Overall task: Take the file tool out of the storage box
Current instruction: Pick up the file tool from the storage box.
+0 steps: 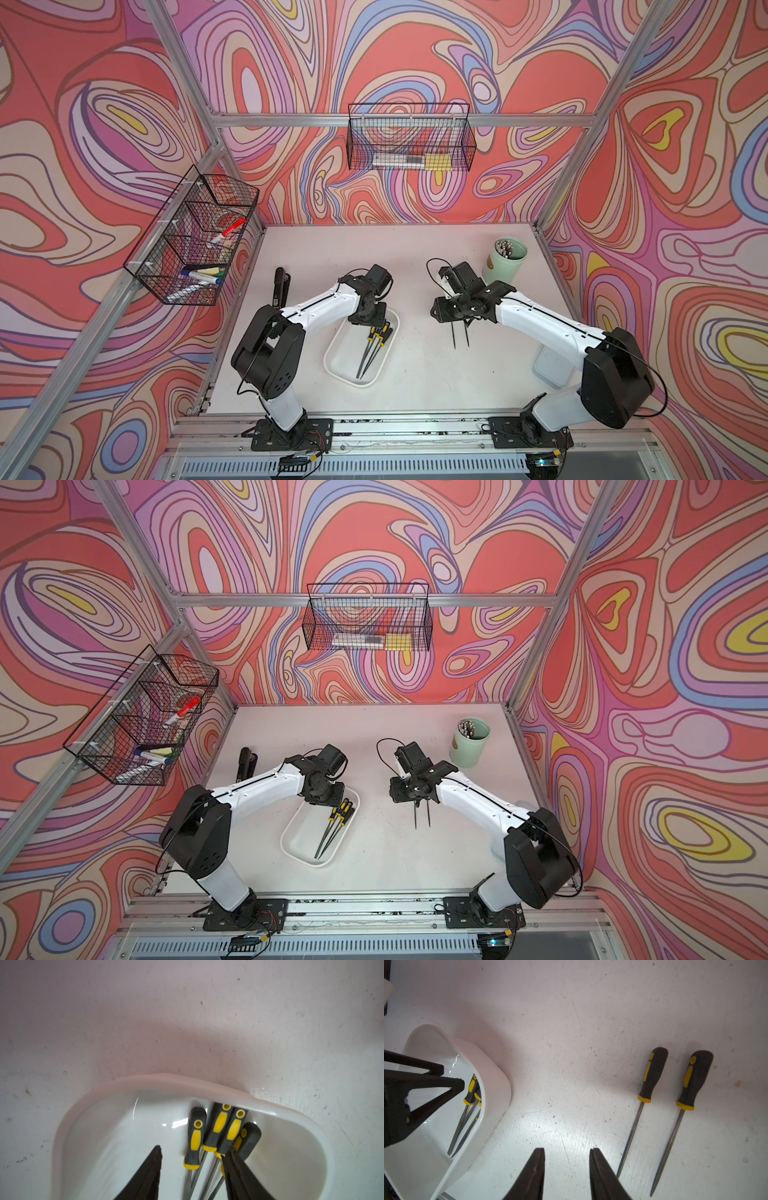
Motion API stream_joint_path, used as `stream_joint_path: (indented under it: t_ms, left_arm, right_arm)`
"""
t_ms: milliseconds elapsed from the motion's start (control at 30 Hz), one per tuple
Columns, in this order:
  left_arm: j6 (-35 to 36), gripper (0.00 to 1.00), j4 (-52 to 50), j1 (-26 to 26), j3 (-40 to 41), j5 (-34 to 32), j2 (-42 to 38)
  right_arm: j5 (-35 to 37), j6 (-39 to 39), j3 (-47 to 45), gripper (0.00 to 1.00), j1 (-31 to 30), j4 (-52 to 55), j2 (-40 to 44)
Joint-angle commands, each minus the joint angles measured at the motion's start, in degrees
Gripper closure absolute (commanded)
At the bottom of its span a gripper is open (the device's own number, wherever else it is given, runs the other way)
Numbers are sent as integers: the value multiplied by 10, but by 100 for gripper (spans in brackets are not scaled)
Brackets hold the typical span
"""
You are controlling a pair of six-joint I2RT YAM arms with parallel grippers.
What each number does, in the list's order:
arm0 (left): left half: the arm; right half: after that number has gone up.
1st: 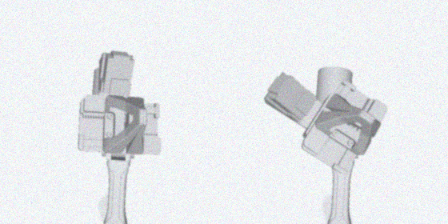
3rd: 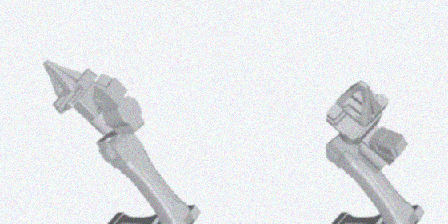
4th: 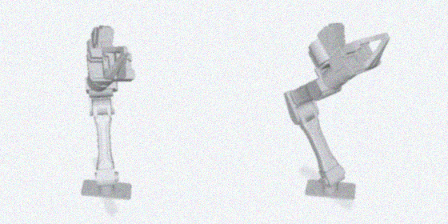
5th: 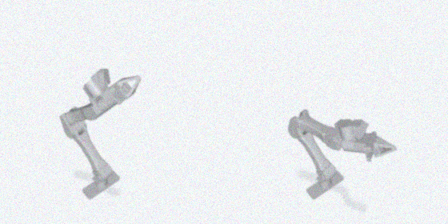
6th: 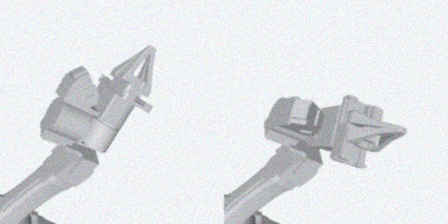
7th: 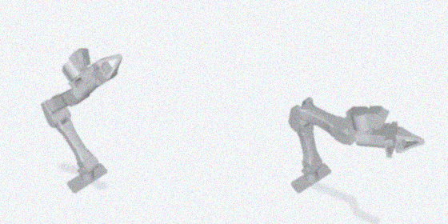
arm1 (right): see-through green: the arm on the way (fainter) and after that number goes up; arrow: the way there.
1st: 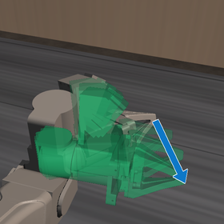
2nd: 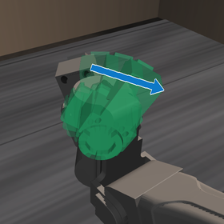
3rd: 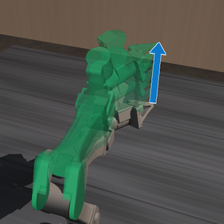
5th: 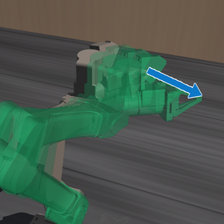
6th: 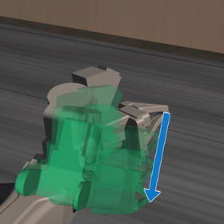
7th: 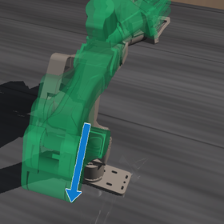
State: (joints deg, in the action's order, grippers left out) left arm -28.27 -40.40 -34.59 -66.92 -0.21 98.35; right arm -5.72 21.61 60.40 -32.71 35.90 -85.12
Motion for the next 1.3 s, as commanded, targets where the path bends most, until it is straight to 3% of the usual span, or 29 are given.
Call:
stream_joint_path:
  t_ms: [0,967,1267]
  left_arm:
    - [8,49,-27,-7,-9,-2,11]
    - [-4,69,-13,-10,-24,-26,74]
    - [-5,81,3,-10,-25,-9,92]
  right_arm:
    - [-6,-7,-8,63,-2,-15,18]
    - [-28,-5,-20,72,-2,-22,30]
    - [-45,-5,-20,72,-2,-26,36]
